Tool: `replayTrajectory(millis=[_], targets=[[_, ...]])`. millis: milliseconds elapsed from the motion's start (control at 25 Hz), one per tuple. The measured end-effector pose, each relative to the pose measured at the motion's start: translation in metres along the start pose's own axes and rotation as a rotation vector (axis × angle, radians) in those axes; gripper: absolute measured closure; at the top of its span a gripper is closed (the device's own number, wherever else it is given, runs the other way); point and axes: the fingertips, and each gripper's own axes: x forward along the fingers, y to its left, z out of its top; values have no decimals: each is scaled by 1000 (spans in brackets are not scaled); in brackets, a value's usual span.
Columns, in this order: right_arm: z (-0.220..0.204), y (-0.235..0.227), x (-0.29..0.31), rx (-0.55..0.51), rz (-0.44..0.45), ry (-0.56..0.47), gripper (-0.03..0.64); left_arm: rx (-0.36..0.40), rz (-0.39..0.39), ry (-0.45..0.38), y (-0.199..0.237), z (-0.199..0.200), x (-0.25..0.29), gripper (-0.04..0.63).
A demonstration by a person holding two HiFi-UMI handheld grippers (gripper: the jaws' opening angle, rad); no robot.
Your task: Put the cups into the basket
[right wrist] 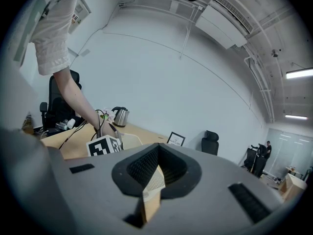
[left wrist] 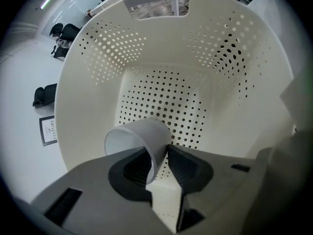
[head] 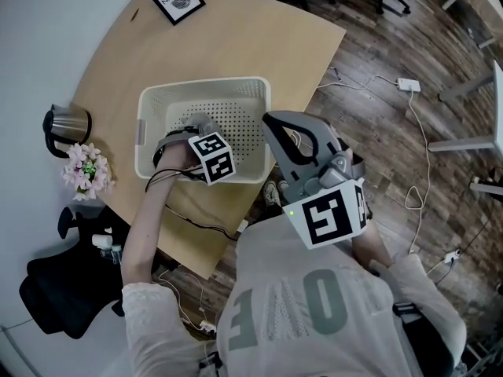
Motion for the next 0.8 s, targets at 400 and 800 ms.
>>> replayTrajectory(millis=[400, 800], targets=[[15, 7, -1, -23, 28, -49, 620, -38, 112, -56, 10, -4, -55, 489], [40, 16, 4, -71, 74, -122, 620, -371, 449, -392, 59, -11, -180, 572]])
